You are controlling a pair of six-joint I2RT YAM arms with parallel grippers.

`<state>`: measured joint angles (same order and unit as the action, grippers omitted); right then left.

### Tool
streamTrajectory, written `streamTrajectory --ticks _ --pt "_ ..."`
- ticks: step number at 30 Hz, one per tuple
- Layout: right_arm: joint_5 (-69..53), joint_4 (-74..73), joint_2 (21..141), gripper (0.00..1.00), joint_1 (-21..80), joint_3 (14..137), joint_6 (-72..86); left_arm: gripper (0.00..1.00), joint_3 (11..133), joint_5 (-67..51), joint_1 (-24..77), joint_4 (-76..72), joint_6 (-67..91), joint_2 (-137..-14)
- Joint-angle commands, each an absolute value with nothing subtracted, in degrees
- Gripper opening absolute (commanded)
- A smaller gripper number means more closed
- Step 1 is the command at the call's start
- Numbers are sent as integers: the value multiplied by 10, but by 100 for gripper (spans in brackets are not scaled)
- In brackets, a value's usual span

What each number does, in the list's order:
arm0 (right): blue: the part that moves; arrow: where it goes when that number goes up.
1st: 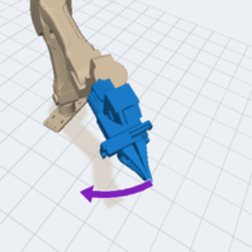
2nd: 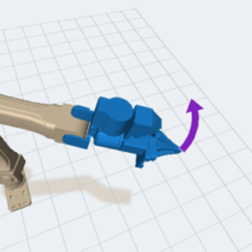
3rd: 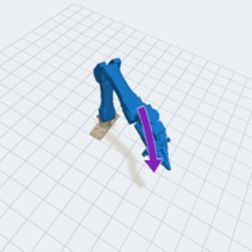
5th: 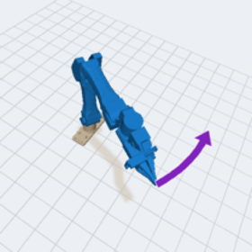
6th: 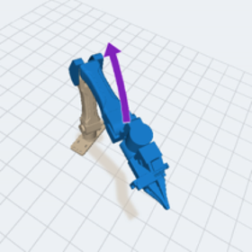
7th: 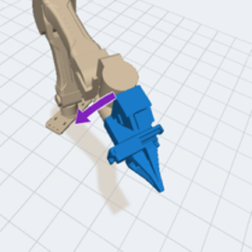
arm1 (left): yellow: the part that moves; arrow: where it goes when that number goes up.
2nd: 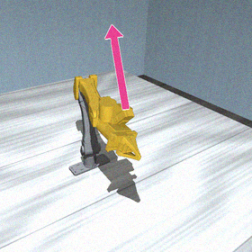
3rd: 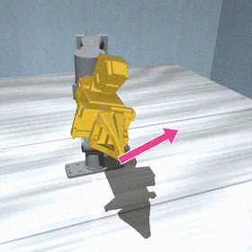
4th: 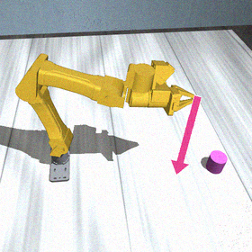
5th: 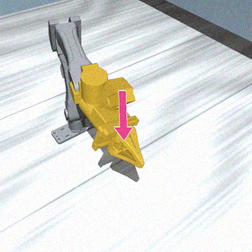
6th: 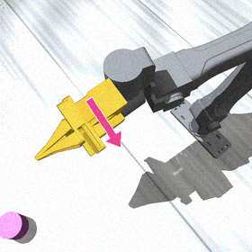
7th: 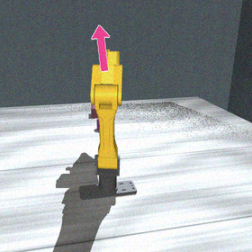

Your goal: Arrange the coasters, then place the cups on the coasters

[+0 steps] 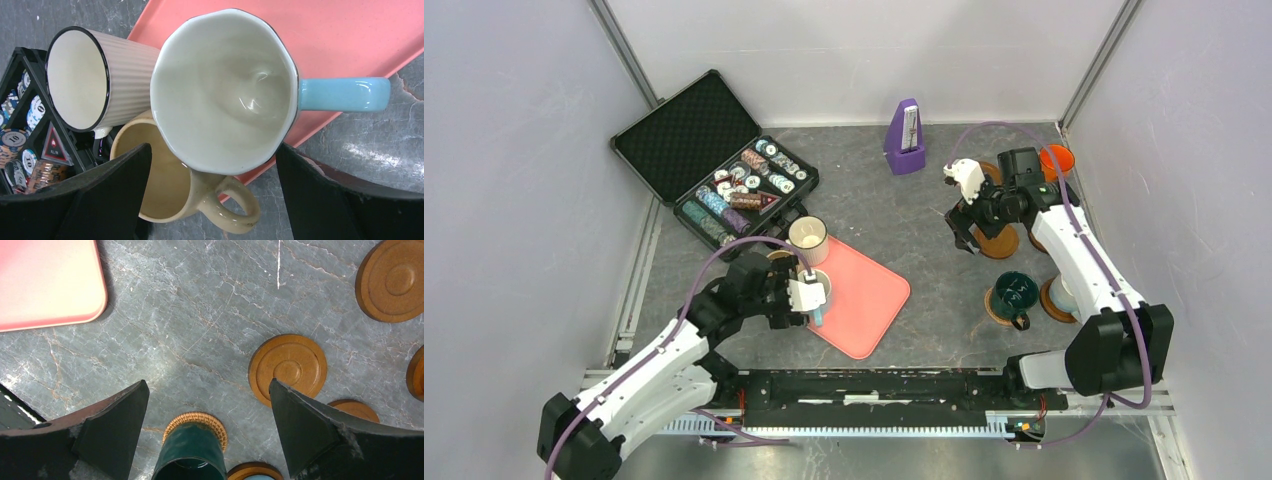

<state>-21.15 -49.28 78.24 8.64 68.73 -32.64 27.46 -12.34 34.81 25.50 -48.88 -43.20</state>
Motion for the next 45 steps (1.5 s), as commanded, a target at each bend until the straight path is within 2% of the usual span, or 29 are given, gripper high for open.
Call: streamTrajectory --ticks 1,45 --pt "-205 -479 763 98 90 680 -325 100 267 -113 357 199 -460 -438" --pt "-214 -451 760 98 90 671 -299 100 310 -18 467 15 -340 -611"
